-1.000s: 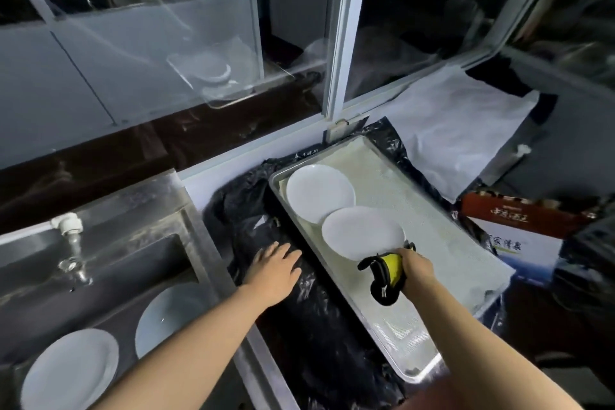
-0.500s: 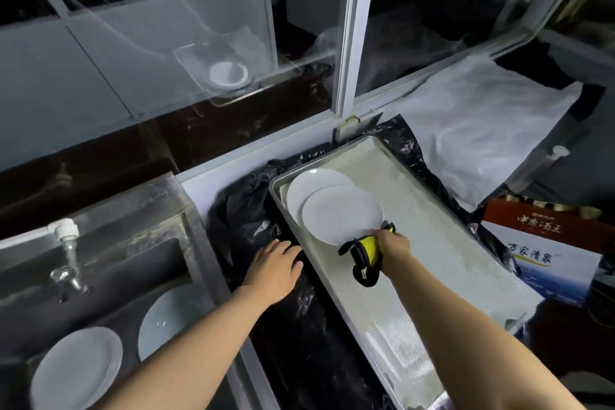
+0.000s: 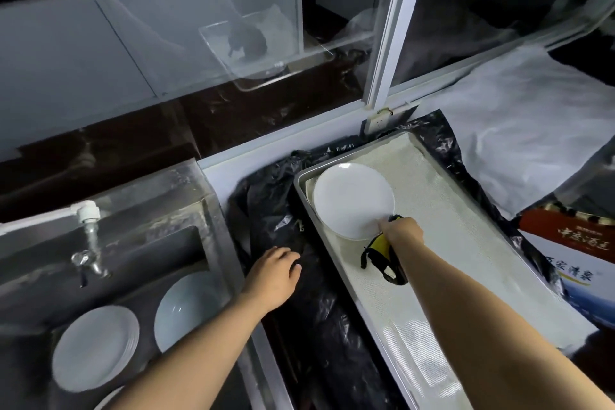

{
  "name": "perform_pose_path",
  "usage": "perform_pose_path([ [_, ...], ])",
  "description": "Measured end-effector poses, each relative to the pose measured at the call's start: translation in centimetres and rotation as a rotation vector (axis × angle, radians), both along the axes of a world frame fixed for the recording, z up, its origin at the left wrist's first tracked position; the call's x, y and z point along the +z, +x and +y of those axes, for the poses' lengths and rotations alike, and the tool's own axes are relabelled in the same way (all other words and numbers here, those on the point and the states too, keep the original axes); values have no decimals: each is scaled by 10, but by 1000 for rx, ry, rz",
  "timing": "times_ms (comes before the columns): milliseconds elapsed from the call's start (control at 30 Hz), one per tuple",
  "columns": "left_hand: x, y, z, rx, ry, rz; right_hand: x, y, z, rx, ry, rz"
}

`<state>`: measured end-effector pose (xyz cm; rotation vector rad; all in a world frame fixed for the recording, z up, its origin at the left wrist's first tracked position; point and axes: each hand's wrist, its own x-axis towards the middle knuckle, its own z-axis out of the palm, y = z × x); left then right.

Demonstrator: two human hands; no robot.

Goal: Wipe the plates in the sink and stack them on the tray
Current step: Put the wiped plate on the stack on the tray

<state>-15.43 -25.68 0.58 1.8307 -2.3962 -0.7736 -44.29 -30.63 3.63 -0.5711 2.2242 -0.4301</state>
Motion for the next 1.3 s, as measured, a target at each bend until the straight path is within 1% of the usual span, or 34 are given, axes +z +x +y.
perform_pose_path([
  [233,-2,17,-1,-25,-12,-26,10,8,26,-104,-52,2],
  [367,-1,46,3,-16,-16,13,28,41,38,-66,-106,21],
  [467,7,81,14,9,-8,29,38,92,45,39,-159,4],
  [600,12,160,44,40,4,-45,42,200,60,136,-248,-85],
  [667,6,213,62,92,14,-49,30,261,70,183,-229,-141],
  [733,0,271,82,168,5,-69,2,320,78,219,-214,-211],
  [800,-8,328,103,238,22,-110,-1,388,95,253,-164,-241],
  [867,-20,384,124,319,65,-133,-11,447,113,282,-91,-304],
  [967,-49,453,152,429,102,-171,-35,515,138,259,45,-384],
  [1033,-73,485,168,500,126,-173,-57,547,155,255,113,-435],
  [1133,-117,514,181,632,187,-120,-96,575,170,202,215,-545],
  [1233,-168,529,188,809,247,-12,-140,590,178,120,290,-639],
  [1300,-200,536,187,932,253,89,-167,596,179,130,308,-669],
])
